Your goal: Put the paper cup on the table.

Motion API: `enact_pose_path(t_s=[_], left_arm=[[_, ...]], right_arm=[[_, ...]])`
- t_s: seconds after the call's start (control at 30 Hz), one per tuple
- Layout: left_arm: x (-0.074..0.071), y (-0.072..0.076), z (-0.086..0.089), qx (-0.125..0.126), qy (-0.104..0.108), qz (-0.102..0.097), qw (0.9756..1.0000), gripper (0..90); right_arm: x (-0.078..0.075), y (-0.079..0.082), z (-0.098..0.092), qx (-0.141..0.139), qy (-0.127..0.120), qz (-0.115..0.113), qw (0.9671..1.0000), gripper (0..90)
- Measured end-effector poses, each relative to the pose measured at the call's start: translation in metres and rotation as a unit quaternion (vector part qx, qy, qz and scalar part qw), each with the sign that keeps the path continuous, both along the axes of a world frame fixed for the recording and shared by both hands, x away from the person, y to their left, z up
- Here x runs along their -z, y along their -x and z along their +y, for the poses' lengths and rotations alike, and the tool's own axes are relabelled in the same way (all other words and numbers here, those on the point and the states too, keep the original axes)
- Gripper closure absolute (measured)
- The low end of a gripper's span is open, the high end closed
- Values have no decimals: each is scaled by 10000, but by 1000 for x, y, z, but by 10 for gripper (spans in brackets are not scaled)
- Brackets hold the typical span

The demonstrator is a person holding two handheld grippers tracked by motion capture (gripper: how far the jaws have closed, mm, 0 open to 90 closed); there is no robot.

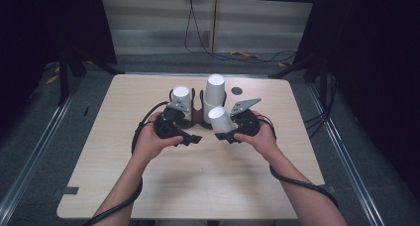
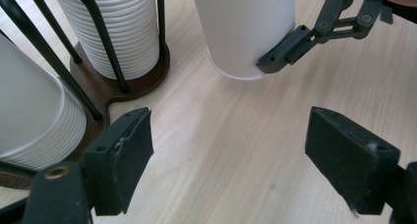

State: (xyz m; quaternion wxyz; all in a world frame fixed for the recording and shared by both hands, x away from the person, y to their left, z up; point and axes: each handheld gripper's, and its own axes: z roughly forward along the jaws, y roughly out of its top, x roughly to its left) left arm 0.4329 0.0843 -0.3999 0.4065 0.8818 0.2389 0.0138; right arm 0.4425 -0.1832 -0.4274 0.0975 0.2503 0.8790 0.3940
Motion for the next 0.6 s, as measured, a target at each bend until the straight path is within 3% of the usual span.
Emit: enact_pose_path(t_s=[0.6], left_arm=[[15,1,4,-46,101,87,9999,181]], right_arm=[[1,-1,1,-147,176,88,9997,250]])
